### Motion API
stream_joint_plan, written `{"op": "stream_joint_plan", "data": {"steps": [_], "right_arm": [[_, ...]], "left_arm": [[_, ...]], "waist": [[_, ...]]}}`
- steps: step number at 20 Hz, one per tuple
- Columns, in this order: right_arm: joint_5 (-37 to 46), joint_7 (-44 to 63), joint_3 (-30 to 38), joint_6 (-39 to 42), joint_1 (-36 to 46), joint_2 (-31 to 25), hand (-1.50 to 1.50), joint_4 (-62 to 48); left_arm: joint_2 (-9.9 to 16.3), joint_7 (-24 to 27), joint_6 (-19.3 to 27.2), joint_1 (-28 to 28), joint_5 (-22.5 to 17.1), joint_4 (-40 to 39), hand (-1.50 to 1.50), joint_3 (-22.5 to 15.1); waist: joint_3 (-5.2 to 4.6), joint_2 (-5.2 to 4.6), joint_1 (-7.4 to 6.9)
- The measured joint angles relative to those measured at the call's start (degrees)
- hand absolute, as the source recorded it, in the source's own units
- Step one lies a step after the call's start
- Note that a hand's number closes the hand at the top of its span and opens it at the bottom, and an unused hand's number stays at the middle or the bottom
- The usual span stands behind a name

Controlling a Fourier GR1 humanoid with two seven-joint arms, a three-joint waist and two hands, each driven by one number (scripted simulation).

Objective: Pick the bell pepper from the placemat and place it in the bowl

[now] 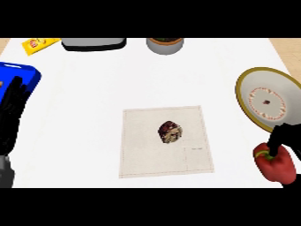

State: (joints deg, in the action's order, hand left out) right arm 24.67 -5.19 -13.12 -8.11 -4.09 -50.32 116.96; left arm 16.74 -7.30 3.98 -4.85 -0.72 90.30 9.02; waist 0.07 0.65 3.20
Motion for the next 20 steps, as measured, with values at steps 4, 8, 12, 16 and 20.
{"op": "stream_joint_plan", "data": {"steps": [4, 8, 12, 16, 20], "right_arm": [[-11.08, -5.05, 11.57, 3.06, -2.42, -2.55, 1.50, -2.91], [-18.36, -10.30, 19.02, 8.57, -1.84, -3.42, 1.50, -9.59], [-20.91, -14.68, 20.53, 13.38, 3.97, -2.89, 1.50, -20.38], [-18.03, -18.43, 17.72, 14.79, 12.07, 0.37, 1.50, -32.20], [-13.58, -22.58, 15.39, 14.71, 19.92, 3.90, 1.50, -44.07]], "left_arm": [[-0.39, -0.81, -0.36, -1.00, 0.16, 0.55, 0.00, -0.79], [-0.80, -0.86, -0.40, -1.87, 0.80, 0.35, 0.00, -1.24], [-0.98, -0.38, -0.94, -3.41, 0.97, -0.97, 0.00, -1.30], [-1.20, -0.57, -1.20, -4.77, 1.33, -2.00, 0.00, -1.42], [-1.83, 0.02, -1.41, -3.41, 1.65, -0.90, 0.00, -1.71]], "waist": [[-0.03, -0.28, -1.15], [-0.04, -0.50, -2.22], [-0.04, -0.75, -3.33], [-0.05, -0.88, -4.00], [-0.03, -0.92, -4.41]]}}
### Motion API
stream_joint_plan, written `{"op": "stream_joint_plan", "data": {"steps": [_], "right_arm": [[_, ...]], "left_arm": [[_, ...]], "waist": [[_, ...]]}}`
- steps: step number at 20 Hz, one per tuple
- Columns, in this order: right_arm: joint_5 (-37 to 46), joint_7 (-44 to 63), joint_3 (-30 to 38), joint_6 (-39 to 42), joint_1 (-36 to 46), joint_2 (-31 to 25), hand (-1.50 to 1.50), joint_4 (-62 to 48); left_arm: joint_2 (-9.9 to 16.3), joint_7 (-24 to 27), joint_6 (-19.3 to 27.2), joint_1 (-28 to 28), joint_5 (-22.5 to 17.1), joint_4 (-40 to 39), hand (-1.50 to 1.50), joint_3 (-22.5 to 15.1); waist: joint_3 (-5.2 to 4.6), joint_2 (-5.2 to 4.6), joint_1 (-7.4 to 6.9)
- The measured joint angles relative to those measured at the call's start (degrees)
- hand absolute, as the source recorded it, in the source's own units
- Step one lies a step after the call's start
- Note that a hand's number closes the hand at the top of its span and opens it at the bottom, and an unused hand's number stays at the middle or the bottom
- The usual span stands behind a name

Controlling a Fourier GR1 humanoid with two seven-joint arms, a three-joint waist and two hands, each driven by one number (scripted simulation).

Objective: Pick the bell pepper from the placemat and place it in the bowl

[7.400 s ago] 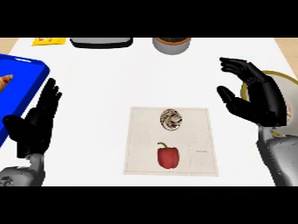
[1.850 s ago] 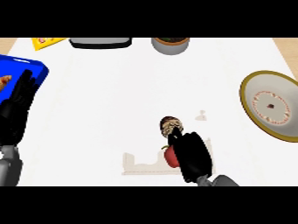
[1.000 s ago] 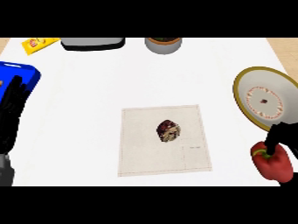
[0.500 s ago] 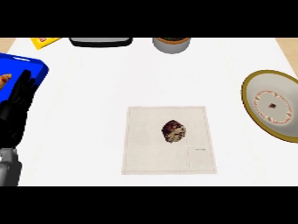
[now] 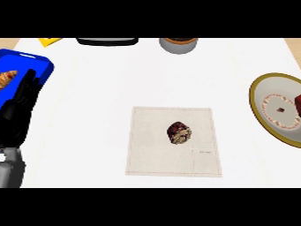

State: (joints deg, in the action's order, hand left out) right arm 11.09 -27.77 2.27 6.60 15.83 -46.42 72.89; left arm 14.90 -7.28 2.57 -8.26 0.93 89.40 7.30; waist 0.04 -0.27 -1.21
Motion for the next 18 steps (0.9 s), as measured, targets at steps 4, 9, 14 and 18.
{"op": "stream_joint_plan", "data": {"steps": [4, 9, 14, 18], "right_arm": [[4.22, -4.44, -1.04, -0.64, 8.96, 2.99, 1.50, -12.96], [12.59, -4.72, -4.31, -3.40, 14.52, 2.94, 1.50, -25.21], [16.68, -6.04, -6.06, -1.39, 20.46, 4.54, -1.50, -38.79], [16.68, -13.37, -5.24, 2.39, 23.44, 4.28, -1.50, -46.98]], "left_arm": [[-0.22, -1.08, -0.15, -0.70, 0.30, 0.34, 0.00, -0.25], [-1.19, -1.02, 0.66, -2.16, 1.27, -0.38, 0.00, -0.97], [-1.59, -0.02, 0.52, -1.91, 1.61, -0.78, 0.00, -1.28], [-1.99, -0.44, 0.42, -2.06, 1.58, -0.55, 0.00, -1.60]], "waist": [[0.02, -0.08, -0.25], [0.00, -0.48, -0.97], [0.08, -0.68, -1.70], [0.17, -0.78, -1.76]]}}
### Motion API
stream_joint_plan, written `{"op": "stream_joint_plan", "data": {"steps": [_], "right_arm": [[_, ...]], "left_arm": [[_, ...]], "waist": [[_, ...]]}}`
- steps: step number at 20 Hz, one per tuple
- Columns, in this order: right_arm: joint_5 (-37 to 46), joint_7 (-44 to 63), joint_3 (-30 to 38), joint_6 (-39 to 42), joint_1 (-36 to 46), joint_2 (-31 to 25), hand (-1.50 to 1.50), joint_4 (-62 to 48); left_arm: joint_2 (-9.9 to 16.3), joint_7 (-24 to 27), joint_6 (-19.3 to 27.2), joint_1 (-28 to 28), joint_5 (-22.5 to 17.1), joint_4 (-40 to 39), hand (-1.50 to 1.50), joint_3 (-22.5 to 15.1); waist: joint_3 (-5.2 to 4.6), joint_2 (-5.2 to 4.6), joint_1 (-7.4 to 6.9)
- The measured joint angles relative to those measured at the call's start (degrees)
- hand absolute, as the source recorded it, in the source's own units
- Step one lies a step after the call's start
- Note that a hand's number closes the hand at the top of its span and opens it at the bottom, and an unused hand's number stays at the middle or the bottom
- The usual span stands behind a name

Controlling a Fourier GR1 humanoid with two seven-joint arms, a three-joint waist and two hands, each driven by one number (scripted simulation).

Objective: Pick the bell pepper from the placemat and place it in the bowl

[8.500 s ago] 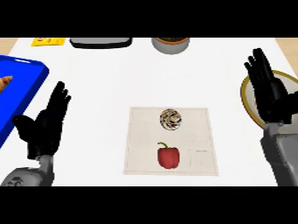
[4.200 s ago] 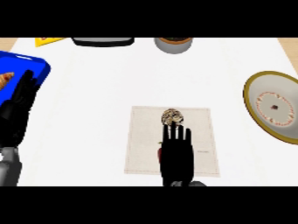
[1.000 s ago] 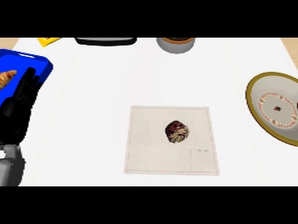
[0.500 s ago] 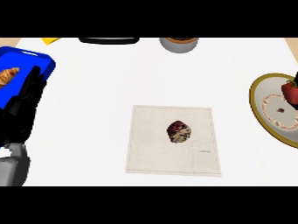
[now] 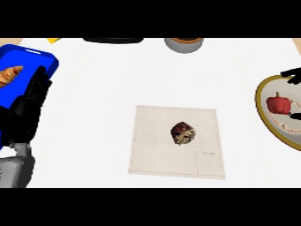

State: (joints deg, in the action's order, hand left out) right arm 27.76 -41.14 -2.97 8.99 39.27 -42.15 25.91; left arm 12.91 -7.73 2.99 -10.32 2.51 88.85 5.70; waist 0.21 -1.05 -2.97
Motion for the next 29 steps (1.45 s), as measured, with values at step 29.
{"op": "stream_joint_plan", "data": {"steps": [29], "right_arm": [[-27.17, 11.64, 22.92, 32.86, 1.11, -14.54, -1.50, -14.43]], "left_arm": [[0.45, 0.59, -0.35, -0.03, -0.89, -0.17, 0.00, 1.58]], "waist": [[0.81, -0.65, 1.00]]}}
